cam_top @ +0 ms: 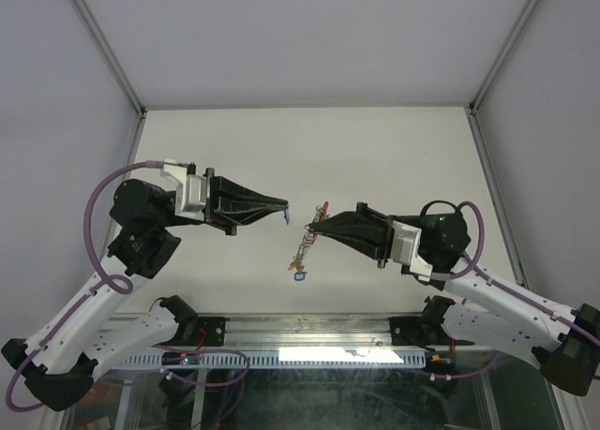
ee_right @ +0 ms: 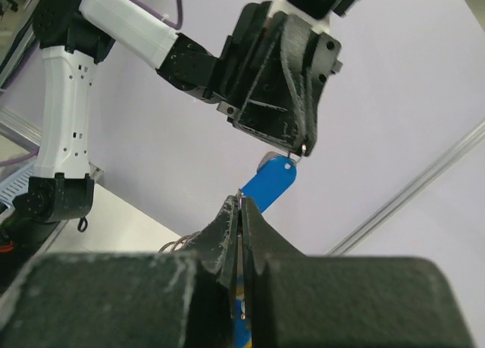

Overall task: Put the keys on the keyring
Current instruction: Insert the key onto the keyring.

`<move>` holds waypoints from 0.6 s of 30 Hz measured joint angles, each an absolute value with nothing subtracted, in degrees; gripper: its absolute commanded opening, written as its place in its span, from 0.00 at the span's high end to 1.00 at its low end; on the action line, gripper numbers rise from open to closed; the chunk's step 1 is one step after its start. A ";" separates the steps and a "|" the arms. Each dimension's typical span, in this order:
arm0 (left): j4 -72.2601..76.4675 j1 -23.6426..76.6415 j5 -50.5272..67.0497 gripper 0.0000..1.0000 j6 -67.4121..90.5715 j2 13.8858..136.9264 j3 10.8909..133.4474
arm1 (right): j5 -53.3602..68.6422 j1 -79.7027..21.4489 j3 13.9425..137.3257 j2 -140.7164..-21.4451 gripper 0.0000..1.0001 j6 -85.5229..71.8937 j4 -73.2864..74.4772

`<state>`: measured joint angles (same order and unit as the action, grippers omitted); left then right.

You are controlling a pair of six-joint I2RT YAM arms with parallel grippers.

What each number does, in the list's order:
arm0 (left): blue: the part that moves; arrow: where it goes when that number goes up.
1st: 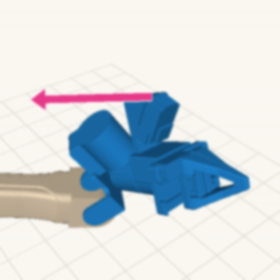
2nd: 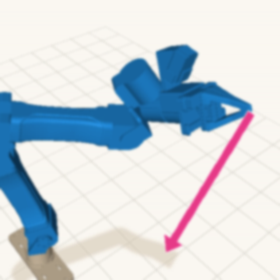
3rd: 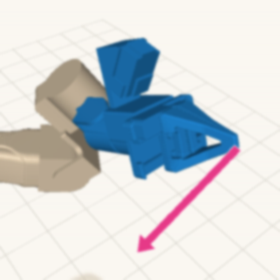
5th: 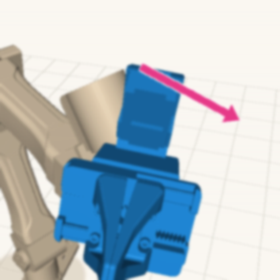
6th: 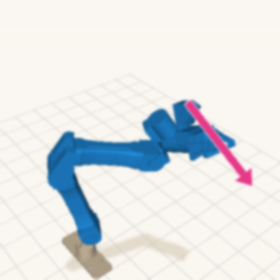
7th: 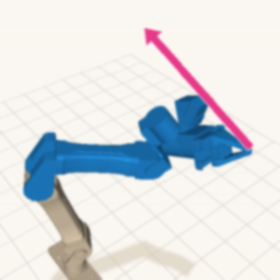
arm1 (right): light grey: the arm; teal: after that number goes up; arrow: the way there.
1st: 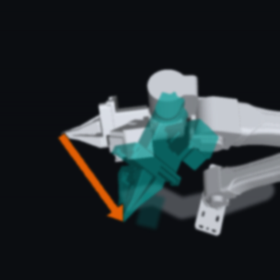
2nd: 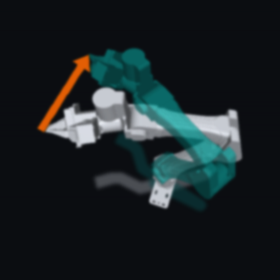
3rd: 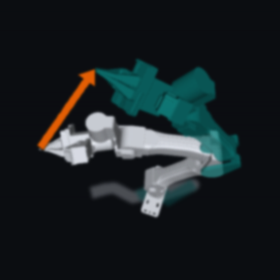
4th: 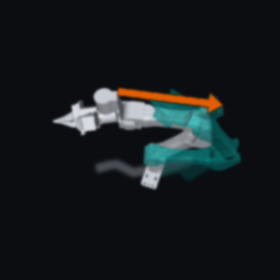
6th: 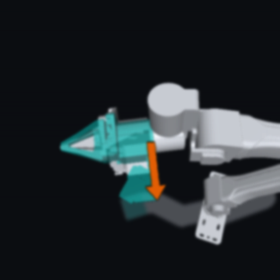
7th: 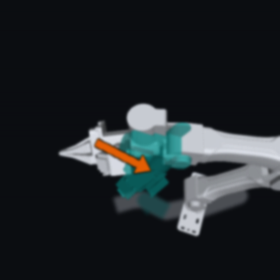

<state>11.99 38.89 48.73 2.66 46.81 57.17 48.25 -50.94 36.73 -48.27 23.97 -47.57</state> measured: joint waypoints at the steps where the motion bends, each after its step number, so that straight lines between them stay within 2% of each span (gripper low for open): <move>1: 11.99 38.89 48.95 1.00 2.55 46.83 57.17 | 47.68 -50.96 36.73 -48.73 1.00 22.59 -48.36; 12: 13.82 38.89 49.84 1.00 3.44 46.81 55.57 | 37.39 -51.00 36.82 -49.63 1.00 -1.93 -49.50; 18: 16.99 38.89 49.60 1.00 5.30 46.87 54.15 | 34.24 -51.05 42.39 -49.30 1.00 -9.91 -39.97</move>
<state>16.99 38.89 49.60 5.30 46.87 54.15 34.24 -51.05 42.39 -49.30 -9.91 -39.97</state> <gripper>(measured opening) 0.005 0.009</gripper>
